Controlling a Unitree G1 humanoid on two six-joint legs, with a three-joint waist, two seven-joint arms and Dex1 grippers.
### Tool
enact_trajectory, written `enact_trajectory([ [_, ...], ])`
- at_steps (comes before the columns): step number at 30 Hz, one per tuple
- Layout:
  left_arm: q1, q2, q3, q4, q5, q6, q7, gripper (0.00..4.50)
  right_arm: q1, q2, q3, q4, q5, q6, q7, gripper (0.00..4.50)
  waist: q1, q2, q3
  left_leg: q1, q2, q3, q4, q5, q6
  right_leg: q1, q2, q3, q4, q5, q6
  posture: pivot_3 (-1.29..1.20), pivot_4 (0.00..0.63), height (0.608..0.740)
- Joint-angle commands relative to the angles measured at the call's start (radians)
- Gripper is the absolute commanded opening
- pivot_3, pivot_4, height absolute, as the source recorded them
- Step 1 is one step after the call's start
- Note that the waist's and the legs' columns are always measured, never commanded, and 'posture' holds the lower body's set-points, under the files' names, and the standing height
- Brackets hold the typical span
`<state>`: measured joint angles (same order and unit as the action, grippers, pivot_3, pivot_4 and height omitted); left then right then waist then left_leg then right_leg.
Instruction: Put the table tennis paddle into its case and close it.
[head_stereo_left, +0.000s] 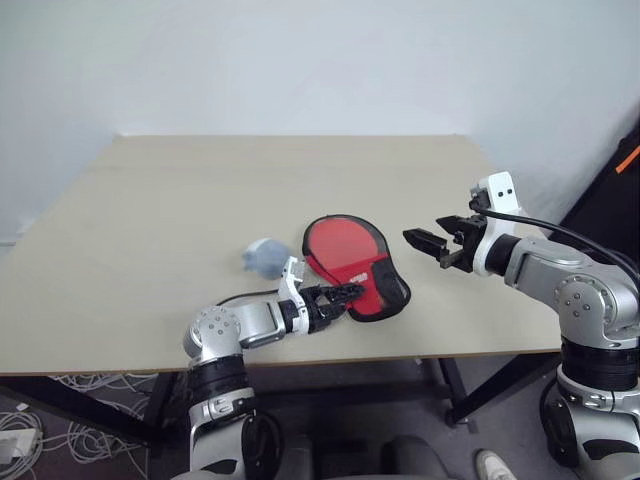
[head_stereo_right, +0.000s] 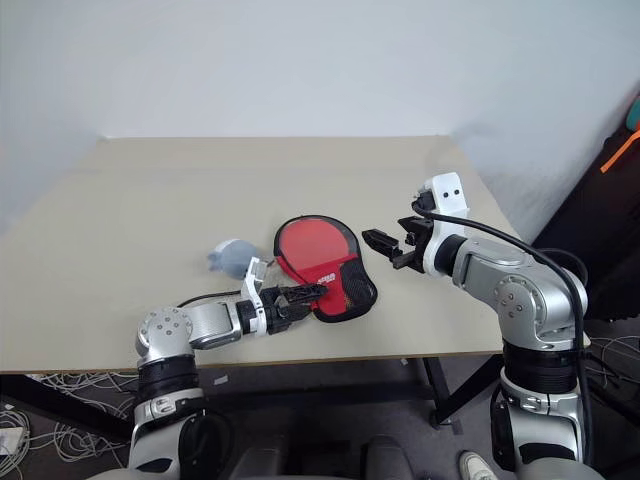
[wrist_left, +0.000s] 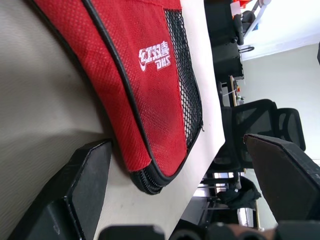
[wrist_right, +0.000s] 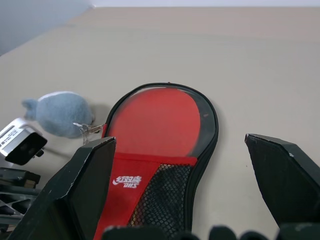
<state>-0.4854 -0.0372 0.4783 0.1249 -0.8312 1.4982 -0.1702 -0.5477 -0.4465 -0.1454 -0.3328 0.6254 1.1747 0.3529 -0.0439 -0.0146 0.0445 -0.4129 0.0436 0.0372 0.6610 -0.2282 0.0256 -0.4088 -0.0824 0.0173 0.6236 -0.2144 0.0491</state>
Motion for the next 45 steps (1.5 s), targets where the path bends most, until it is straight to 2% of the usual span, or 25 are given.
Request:
enact_trajectory([
  [1, -0.033, -0.020, -0.004, 0.019, 0.009, -0.011, 0.020, 4.48, -0.018, 0.006, -0.028, -0.042, 0.017, -0.004, -0.012, 4.50, 0.000, 0.000, 0.000, 0.000, 0.000, 0.000, 0.000, 0.000, 0.000, 0.000, 0.000, 0.000, 0.000, 0.000, 0.000, 0.00, 0.000, 0.740],
  [9, -0.077, -0.059, 0.016, 0.062, 0.021, -0.029, 0.084, 4.48, -0.020, 0.018, -0.028, -0.045, 0.021, 0.000, -0.023, 4.50, 0.000, 0.000, 0.000, 0.000, 0.000, 0.000, 0.000, 0.000, 0.000, 0.000, 0.000, 0.000, 0.000, 0.000, 0.000, 0.00, 0.000, 0.740],
  [14, -0.082, -0.045, -0.007, 0.069, 0.051, -0.001, 0.103, 4.48, -0.021, 0.025, -0.028, -0.046, 0.021, 0.002, -0.029, 4.50, 0.000, 0.000, 0.000, 0.000, -0.001, 0.000, 0.000, 0.000, 0.000, 0.000, 0.000, 0.000, 0.000, 0.000, 0.000, 0.00, 0.000, 0.740],
  [17, -0.083, -0.036, -0.013, 0.079, 0.068, 0.005, 0.110, 3.90, -0.021, 0.027, -0.029, -0.046, 0.021, 0.002, -0.030, 4.50, 0.000, 0.000, 0.000, 0.000, -0.001, 0.000, 0.000, 0.000, 0.000, 0.000, 0.000, 0.000, 0.000, 0.000, 0.000, 0.00, 0.000, 0.740],
  [27, -0.102, -0.009, -0.020, 0.103, 0.102, 0.030, 0.099, 0.41, -0.029, 0.042, -0.025, -0.042, 0.018, -0.003, -0.040, 4.50, 0.000, 0.000, 0.000, 0.000, 0.000, 0.000, 0.000, 0.000, 0.000, 0.000, 0.000, 0.000, 0.000, 0.000, 0.000, 0.00, 0.000, 0.740],
  [32, -0.096, 0.002, -0.038, 0.097, 0.107, 0.060, 0.075, 0.41, -0.028, 0.047, -0.023, -0.044, 0.017, -0.002, -0.043, 4.50, 0.000, 0.000, 0.000, 0.000, -0.001, 0.000, -0.001, 0.000, 0.000, 0.000, 0.000, 0.000, 0.000, 0.000, 0.000, 0.00, 0.000, 0.740],
  [36, -0.078, 0.033, -0.103, 0.066, 0.071, 0.114, 0.019, 0.41, -0.028, 0.049, -0.019, -0.042, 0.015, -0.003, -0.044, 4.50, 0.000, 0.000, 0.000, 0.000, -0.001, 0.000, -0.001, 0.000, 0.000, 0.000, 0.000, 0.000, 0.000, 0.000, 0.000, 0.00, 0.000, 0.740],
  [41, -0.046, 0.152, -0.252, 0.030, -0.092, 0.116, -0.036, 0.41, -0.030, 0.049, -0.009, -0.034, 0.013, -0.008, -0.039, 4.50, -0.001, 0.000, 0.000, 0.000, 0.000, 0.000, -0.001, 0.000, 0.000, -0.001, 0.000, 0.000, 0.000, 0.000, 0.000, 0.00, 0.000, 0.740],
  [45, -0.020, 0.282, -0.389, 0.005, -0.256, 0.116, -0.066, 0.41, -0.033, 0.054, 0.003, -0.025, 0.009, -0.015, -0.036, 4.50, -0.001, 0.000, 0.000, 0.000, 0.000, 0.000, -0.001, 0.000, 0.000, -0.001, -0.001, 0.000, 0.000, 0.000, 0.000, 0.00, 0.000, 0.740],
])
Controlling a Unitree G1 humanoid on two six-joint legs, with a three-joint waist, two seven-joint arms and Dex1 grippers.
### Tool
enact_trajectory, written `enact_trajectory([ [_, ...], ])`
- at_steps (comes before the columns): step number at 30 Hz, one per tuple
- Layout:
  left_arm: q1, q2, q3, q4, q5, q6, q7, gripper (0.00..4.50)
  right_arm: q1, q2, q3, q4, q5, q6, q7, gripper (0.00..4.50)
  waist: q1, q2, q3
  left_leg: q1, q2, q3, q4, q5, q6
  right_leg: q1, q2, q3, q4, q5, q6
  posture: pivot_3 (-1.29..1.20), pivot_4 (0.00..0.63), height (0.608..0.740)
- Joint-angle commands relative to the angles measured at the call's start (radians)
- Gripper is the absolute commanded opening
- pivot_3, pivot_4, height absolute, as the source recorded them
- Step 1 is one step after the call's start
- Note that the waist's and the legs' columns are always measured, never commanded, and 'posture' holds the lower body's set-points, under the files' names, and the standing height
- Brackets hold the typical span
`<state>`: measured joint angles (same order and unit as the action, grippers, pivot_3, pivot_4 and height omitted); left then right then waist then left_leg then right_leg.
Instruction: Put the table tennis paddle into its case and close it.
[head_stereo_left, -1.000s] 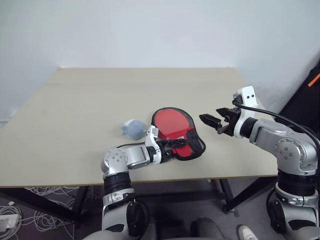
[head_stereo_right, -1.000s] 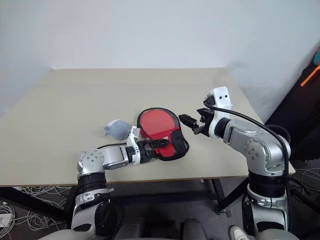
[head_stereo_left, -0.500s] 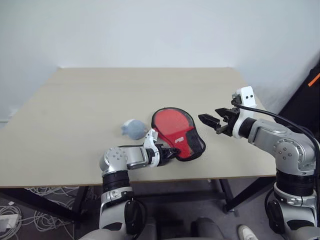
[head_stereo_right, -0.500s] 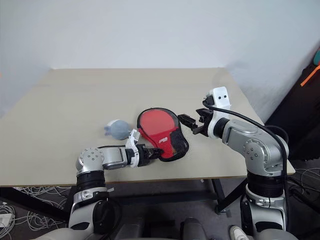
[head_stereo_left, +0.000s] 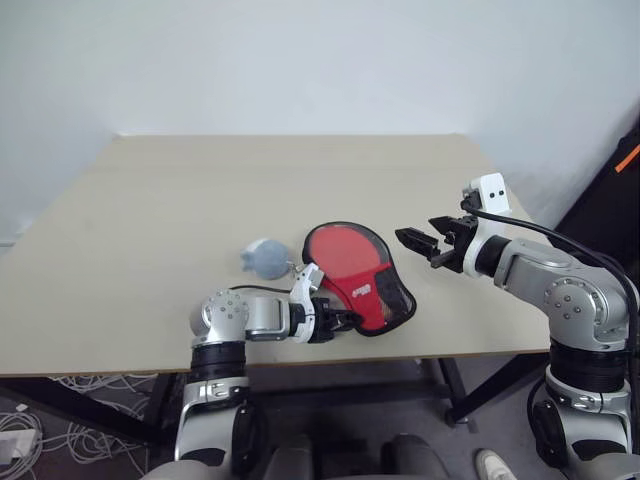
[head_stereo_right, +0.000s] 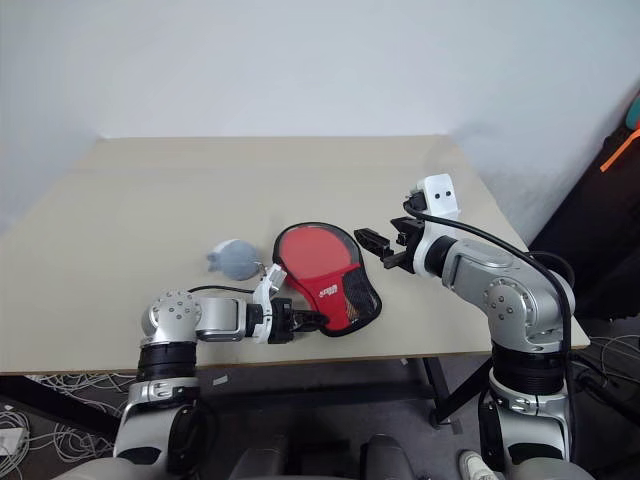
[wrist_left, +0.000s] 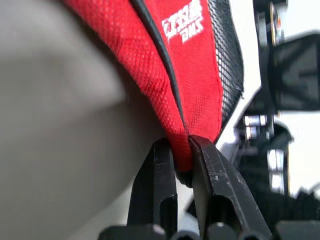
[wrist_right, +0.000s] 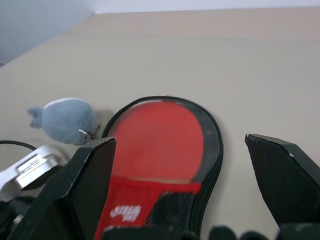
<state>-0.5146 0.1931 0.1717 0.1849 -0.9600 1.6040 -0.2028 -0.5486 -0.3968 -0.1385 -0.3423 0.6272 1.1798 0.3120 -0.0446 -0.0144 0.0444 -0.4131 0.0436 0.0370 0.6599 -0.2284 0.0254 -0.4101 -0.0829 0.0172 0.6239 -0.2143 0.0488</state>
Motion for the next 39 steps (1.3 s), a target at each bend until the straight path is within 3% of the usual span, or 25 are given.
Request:
enact_trajectory([
  [1, 0.015, 0.080, -0.112, -0.064, -0.165, 0.010, -0.038, 0.41, -0.033, 0.006, 0.000, -0.014, 0.007, -0.021, 0.005, 4.50, 0.000, 0.000, 0.000, 0.000, 0.000, 0.000, 0.000, 0.000, 0.000, 0.000, 0.000, 0.000, 0.000, 0.000, 0.000, 0.00, 0.000, 0.740],
  [8, 0.042, 0.230, -0.240, -0.122, -0.393, 0.010, -0.040, 0.41, -0.039, 0.012, 0.015, -0.002, 0.000, -0.031, 0.010, 4.50, 0.000, 0.000, 0.000, 0.000, 0.000, 0.000, 0.000, 0.000, 0.000, 0.000, -0.001, 0.000, 0.000, 0.000, 0.000, 0.00, 0.000, 0.740],
  [12, 0.051, 0.269, -0.261, -0.129, -0.445, 0.010, -0.018, 0.41, -0.042, 0.012, 0.018, 0.004, -0.002, -0.036, 0.014, 4.50, 0.000, 0.000, 0.000, 0.000, 0.000, 0.001, 0.000, 0.000, 0.000, -0.001, -0.001, 0.000, 0.000, -0.001, -0.002, 0.00, 0.000, 0.740],
  [24, 0.086, 0.334, -0.273, -0.105, -0.384, 0.010, -0.027, 0.41, -0.044, 0.010, 0.020, 0.007, 0.000, -0.033, 0.015, 4.50, 0.000, 0.000, 0.000, 0.000, 0.000, 0.001, 0.000, 0.000, 0.000, -0.001, -0.001, 0.000, 0.000, -0.001, -0.002, 0.00, 0.000, 0.740],
  [39, 0.144, 0.446, -0.335, -0.208, -0.259, 0.010, -0.203, 0.41, -0.048, 0.015, 0.024, 0.014, -0.001, -0.033, 0.013, 4.50, -0.001, 0.001, 0.000, 0.000, 0.001, 0.002, -0.002, -0.001, -0.001, -0.002, -0.001, 0.000, 0.000, -0.002, -0.003, 0.00, 0.000, 0.740],
])
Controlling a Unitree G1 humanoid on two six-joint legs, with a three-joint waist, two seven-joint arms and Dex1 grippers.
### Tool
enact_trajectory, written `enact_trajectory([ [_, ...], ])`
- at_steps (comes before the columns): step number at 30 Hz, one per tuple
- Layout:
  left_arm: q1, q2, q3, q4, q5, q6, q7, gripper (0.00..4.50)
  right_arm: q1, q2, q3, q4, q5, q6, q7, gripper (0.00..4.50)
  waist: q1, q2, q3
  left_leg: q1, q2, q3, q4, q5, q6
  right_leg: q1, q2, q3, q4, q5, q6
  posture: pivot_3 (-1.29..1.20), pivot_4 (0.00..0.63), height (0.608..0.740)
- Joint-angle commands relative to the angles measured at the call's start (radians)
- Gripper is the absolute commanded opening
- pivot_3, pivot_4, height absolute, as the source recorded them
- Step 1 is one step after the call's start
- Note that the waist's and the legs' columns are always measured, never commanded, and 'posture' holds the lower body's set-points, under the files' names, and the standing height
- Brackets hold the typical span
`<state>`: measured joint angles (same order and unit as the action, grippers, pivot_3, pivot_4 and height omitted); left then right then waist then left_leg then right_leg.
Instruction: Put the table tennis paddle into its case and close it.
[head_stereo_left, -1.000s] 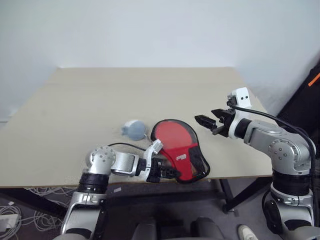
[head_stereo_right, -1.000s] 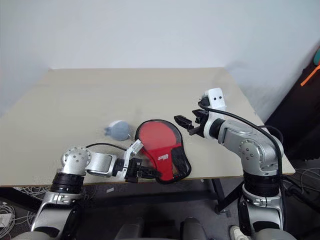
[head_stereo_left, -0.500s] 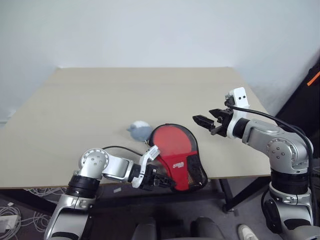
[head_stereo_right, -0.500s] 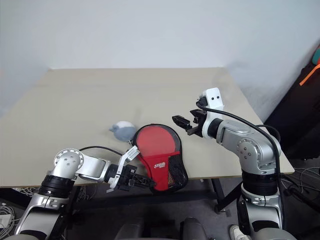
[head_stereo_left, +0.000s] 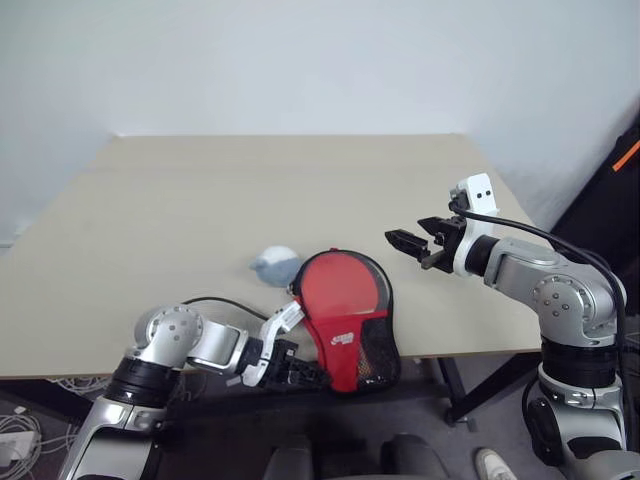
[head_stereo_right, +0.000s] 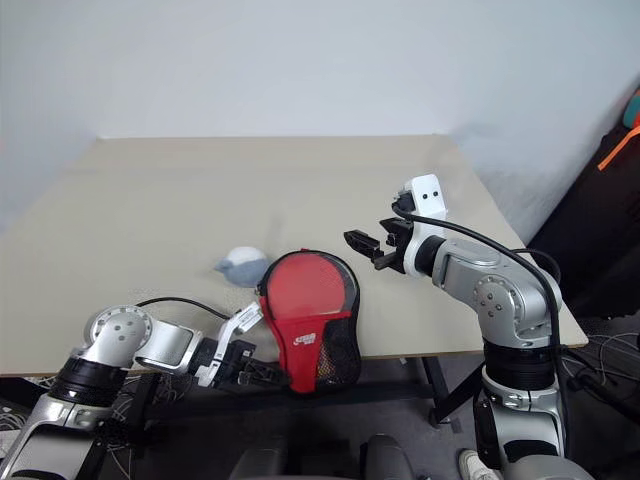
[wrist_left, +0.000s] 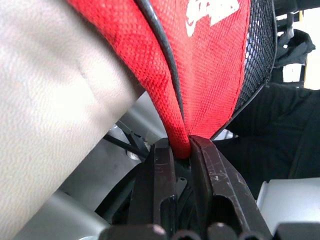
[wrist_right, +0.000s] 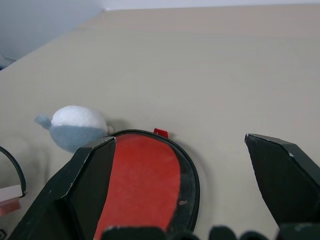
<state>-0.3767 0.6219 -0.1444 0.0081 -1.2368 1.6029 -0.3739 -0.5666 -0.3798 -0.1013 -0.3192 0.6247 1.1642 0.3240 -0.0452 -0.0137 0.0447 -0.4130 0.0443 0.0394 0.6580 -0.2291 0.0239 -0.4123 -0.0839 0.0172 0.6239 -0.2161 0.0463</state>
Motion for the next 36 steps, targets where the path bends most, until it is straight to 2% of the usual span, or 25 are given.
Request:
enact_trajectory([
  [1, 0.008, 0.018, -0.023, -0.038, 0.025, 0.012, -0.041, 0.41, -0.029, -0.002, -0.012, -0.009, 0.001, -0.017, 0.001, 4.50, 0.000, 0.000, 0.000, 0.000, 0.000, 0.000, 0.000, 0.000, 0.000, 0.000, 0.000, 0.000, 0.000, 0.000, 0.000, 0.00, 0.000, 0.740],
  [9, 0.017, 0.020, -0.045, -0.104, 0.134, -0.027, -0.113, 0.41, -0.028, 0.001, -0.012, -0.011, 0.001, -0.015, -0.002, 4.50, 0.000, 0.000, 0.000, 0.000, 0.000, 0.000, 0.000, 0.000, 0.000, 0.000, 0.000, 0.000, 0.000, 0.000, 0.001, 0.00, 0.000, 0.740],
  [10, 0.020, 0.020, -0.047, -0.112, 0.147, -0.040, -0.128, 0.59, -0.028, 0.002, -0.012, -0.011, 0.001, -0.015, -0.002, 4.50, 0.000, 0.000, 0.000, 0.000, 0.000, 0.000, 0.000, 0.000, 0.000, 0.000, 0.000, 0.000, 0.000, 0.000, 0.001, 0.00, 0.000, 0.740],
  [13, 0.022, 0.027, -0.052, -0.132, 0.173, -0.062, -0.175, 1.29, -0.029, 0.004, -0.011, -0.010, 0.001, -0.014, -0.004, 4.50, 0.000, 0.000, 0.000, 0.000, 0.000, 0.000, 0.000, 0.000, 0.000, 0.000, 0.000, 0.000, 0.000, 0.000, 0.001, 0.00, 0.000, 0.740],
  [22, -0.012, 0.078, -0.017, -0.125, 0.256, -0.102, -0.267, 4.35, -0.027, 0.009, -0.004, -0.004, 0.000, -0.015, -0.002, 4.50, 0.001, 0.000, 0.000, 0.000, 0.000, 0.000, 0.000, 0.000, 0.001, 0.000, 0.000, 0.000, 0.000, -0.002, 0.004, 0.00, 0.000, 0.740],
  [25, -0.025, 0.114, -0.002, -0.128, 0.292, -0.121, -0.285, 4.43, -0.027, 0.010, -0.004, -0.004, 0.002, -0.014, 0.001, 4.50, 0.000, 0.000, 0.000, 0.000, 0.000, 0.000, 0.000, 0.000, 0.001, 0.000, 0.000, 0.000, 0.000, -0.002, 0.004, 0.00, 0.000, 0.740],
  [32, -0.006, 0.362, 0.014, -0.310, 0.356, -0.320, -0.488, 4.43, -0.021, 0.002, 0.008, -0.003, 0.004, -0.025, 0.025, 4.50, 0.000, 0.002, 0.003, -0.001, 0.001, 0.001, -0.001, -0.001, -0.004, -0.003, 0.000, 0.000, 0.000, -0.002, 0.002, 0.00, 0.000, 0.740],
  [36, -0.088, 0.394, 0.107, -0.251, 0.393, -0.443, -0.547, 4.43, -0.019, 0.003, 0.023, 0.001, 0.000, -0.040, 0.043, 4.50, 0.002, 0.002, 0.003, -0.002, 0.001, 0.001, -0.001, -0.001, -0.004, -0.005, -0.001, 0.000, -0.001, -0.002, 0.003, 0.00, 0.000, 0.740],
])
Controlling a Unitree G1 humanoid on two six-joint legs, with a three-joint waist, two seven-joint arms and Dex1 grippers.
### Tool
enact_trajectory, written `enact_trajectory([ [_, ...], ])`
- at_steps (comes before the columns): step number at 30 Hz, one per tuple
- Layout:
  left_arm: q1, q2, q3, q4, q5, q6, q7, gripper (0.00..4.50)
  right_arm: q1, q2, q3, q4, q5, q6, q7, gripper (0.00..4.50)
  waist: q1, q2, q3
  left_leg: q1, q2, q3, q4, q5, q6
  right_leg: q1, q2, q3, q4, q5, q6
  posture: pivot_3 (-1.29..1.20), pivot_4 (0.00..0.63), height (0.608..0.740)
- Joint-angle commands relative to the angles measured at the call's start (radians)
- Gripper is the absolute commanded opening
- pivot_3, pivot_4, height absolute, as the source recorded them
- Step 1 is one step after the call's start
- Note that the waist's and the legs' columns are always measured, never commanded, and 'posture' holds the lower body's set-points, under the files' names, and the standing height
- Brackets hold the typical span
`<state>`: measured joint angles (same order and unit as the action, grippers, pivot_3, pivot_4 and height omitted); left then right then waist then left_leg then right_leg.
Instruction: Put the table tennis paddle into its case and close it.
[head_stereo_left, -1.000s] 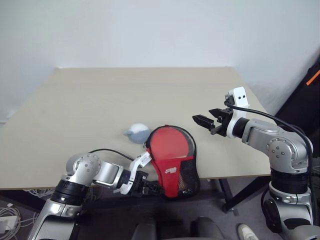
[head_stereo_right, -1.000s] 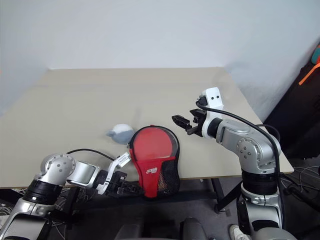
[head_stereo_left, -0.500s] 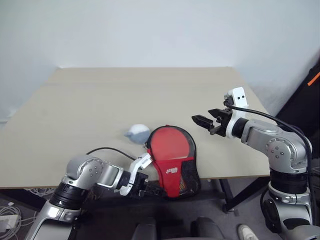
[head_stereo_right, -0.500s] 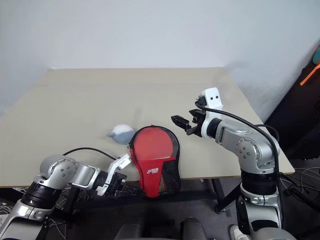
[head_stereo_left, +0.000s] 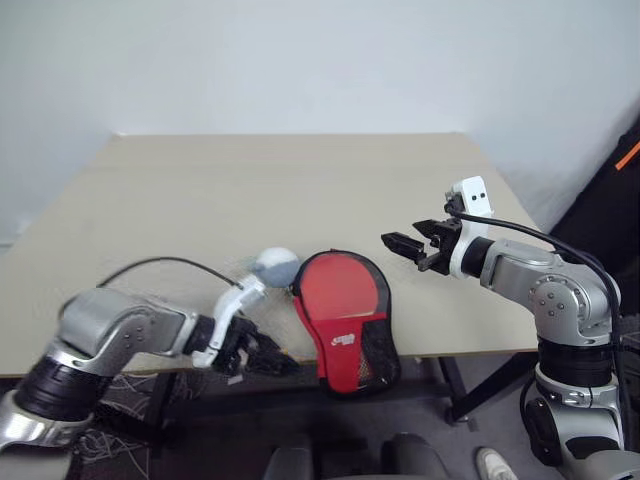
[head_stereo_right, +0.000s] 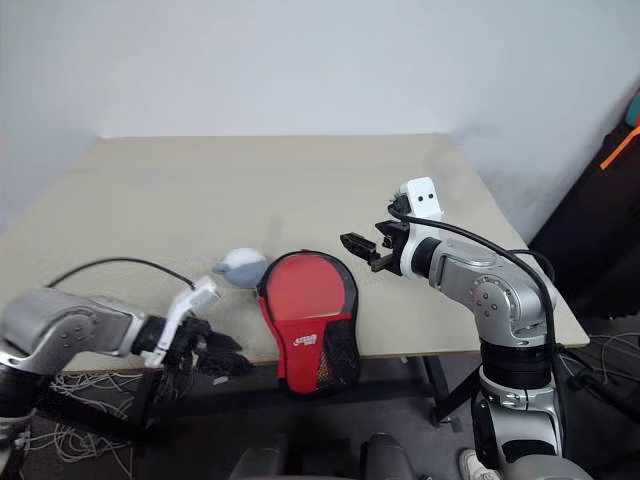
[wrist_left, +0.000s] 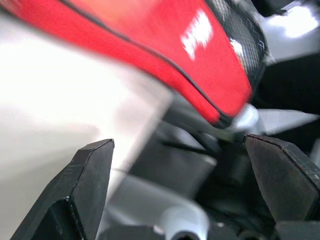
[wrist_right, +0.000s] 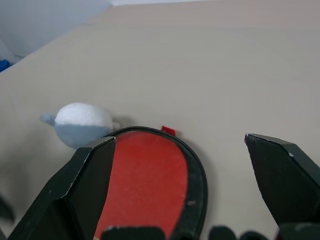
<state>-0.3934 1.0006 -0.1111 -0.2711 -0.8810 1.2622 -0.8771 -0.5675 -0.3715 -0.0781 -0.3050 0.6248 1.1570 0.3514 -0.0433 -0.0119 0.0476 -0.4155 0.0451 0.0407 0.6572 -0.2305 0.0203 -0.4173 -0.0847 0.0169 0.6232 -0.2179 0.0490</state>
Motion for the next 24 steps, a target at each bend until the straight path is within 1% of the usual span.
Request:
enact_trajectory([
  [1, -0.089, 0.018, 0.079, 0.052, 0.064, -0.139, -0.052, 4.43, -0.018, -0.006, 0.006, -0.012, -0.003, -0.037, 0.019, 4.50, -0.001, 0.000, 0.000, -0.001, 0.000, 0.000, 0.000, 0.000, 0.000, 0.000, 0.000, 0.000, 0.000, 0.000, 0.000, 0.00, 0.000, 0.740],
  [3, -0.149, -0.004, 0.095, 0.142, 0.123, -0.207, -0.034, 4.43, -0.019, -0.003, 0.020, -0.006, -0.012, -0.049, 0.020, 4.50, -0.001, 0.000, 0.000, -0.001, 0.000, 0.000, 0.000, 0.000, 0.001, 0.000, 0.000, 0.000, 0.000, 0.000, 0.000, 0.00, 0.000, 0.740],
  [4, -0.186, -0.024, 0.107, 0.207, 0.148, -0.231, -0.013, 4.43, -0.018, 0.000, 0.031, 0.000, -0.021, -0.057, 0.019, 4.50, -0.001, 0.000, 0.000, -0.001, 0.000, 0.000, 0.000, 0.002, 0.004, 0.001, 0.001, 0.000, 0.000, 0.000, 0.000, 0.00, 0.000, 0.740],
  [5, -0.218, -0.042, 0.116, 0.262, 0.170, -0.252, 0.003, 4.50, -0.018, 0.001, 0.045, 0.005, -0.030, -0.069, 0.022, 4.14, -0.001, 0.000, 0.000, -0.001, 0.000, 0.000, 0.000, 0.002, 0.004, 0.001, 0.001, 0.000, 0.001, 0.000, 0.000, 0.00, 0.000, 0.740],
  [6, -0.248, -0.070, 0.137, 0.323, 0.188, -0.278, 0.028, 4.50, -0.017, 0.007, 0.067, 0.008, -0.041, -0.085, 0.026, 3.97, -0.001, 0.000, 0.000, -0.001, 0.000, 0.000, 0.000, 0.003, 0.004, 0.001, 0.001, 0.000, 0.001, 0.000, 0.000, 0.00, 0.000, 0.740],
  [11, -0.283, -0.144, 0.162, 0.453, 0.275, -0.372, 0.071, 4.50, -0.018, 0.029, 0.122, 0.029, -0.078, -0.133, 0.037, 2.22, -0.002, 0.000, 0.000, -0.001, 0.000, 0.001, 0.000, 0.003, 0.005, 0.001, 0.001, 0.001, 0.001, 0.002, 0.003, 0.00, 0.000, 0.740],
  [13, -0.278, -0.170, 0.164, 0.488, 0.311, -0.407, 0.092, 4.50, -0.024, 0.041, 0.127, 0.046, -0.091, -0.141, 0.030, 1.42, -0.001, -0.001, 0.000, -0.001, 0.000, 0.000, 0.000, 0.003, 0.005, 0.001, 0.001, 0.001, 0.001, 0.002, 0.004, 0.00, 0.000, 0.740],
  [16, -0.269, -0.211, 0.179, 0.530, 0.343, -0.434, 0.121, 4.50, -0.030, 0.057, 0.124, 0.066, -0.099, -0.139, 0.022, 0.34, -0.001, -0.001, 0.000, -0.002, 0.000, 0.000, 0.001, 0.003, 0.005, 0.001, 0.001, 0.000, 0.001, 0.002, 0.003, 0.00, 0.000, 0.740],
  [20, -0.243, -0.253, 0.183, 0.562, 0.382, -0.457, 0.150, 4.50, -0.028, 0.070, 0.121, 0.064, -0.099, -0.134, 0.021, 0.34, -0.001, -0.001, 0.000, -0.002, 0.000, 0.000, 0.002, 0.003, 0.005, 0.001, 0.001, 0.000, 0.001, 0.002, 0.003, 0.00, 0.000, 0.740],
  [24, -0.220, -0.253, 0.183, 0.555, 0.408, -0.460, 0.141, 4.50, -0.018, 0.074, 0.125, 0.049, -0.094, -0.121, 0.023, 0.34, -0.001, -0.001, 0.000, -0.002, 0.000, 0.000, 0.001, 0.003, 0.005, 0.001, 0.001, 0.000, 0.001, 0.004, -0.001, 0.00, 0.000, 0.740],
])
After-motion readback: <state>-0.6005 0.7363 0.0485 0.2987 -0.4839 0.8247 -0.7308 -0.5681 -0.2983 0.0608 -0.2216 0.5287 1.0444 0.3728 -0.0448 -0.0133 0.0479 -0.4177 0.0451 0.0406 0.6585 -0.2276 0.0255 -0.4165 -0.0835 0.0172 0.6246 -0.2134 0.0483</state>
